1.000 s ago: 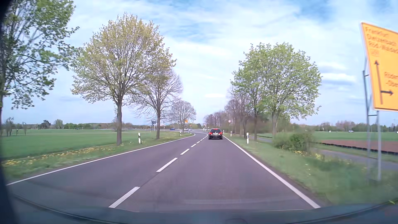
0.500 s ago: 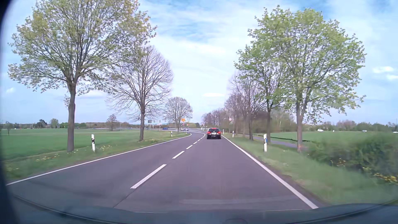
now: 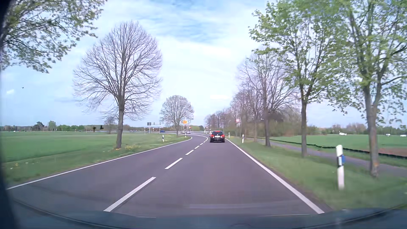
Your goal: Follow the waypoints while adhering to traffic rules and regulations
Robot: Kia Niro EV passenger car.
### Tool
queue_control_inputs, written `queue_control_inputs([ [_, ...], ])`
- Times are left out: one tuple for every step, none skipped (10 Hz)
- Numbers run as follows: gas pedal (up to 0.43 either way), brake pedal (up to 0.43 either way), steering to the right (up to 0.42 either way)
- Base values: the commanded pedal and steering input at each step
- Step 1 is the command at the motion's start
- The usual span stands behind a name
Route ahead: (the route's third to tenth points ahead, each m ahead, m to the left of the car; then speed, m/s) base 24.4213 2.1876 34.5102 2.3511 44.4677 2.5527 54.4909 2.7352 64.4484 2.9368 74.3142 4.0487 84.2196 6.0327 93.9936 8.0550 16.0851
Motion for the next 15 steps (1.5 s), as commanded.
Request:
queue_control_inputs([
  [0.000, 0.146, 0.000],
  [0.000, 0.140, 0.000],
  [0.000, 0.146, -0.001],
  [0.000, 0.146, -0.002],
  [0.000, 0.152, -0.001],
  [0.000, 0.152, -0.002],
  [0.000, 0.159, -0.002],
  [0.000, 0.165, -0.002],
  [0.000, 0.165, -0.002],
  [0.000, 0.165, -0.002],
  [0.000, 0.165, -0.002],
  [0.000, 0.165, -0.002],
  [0.000, 0.171, -0.002],
  [0.000, 0.171, -0.002],
  [0.000, 0.171, -0.002],
])
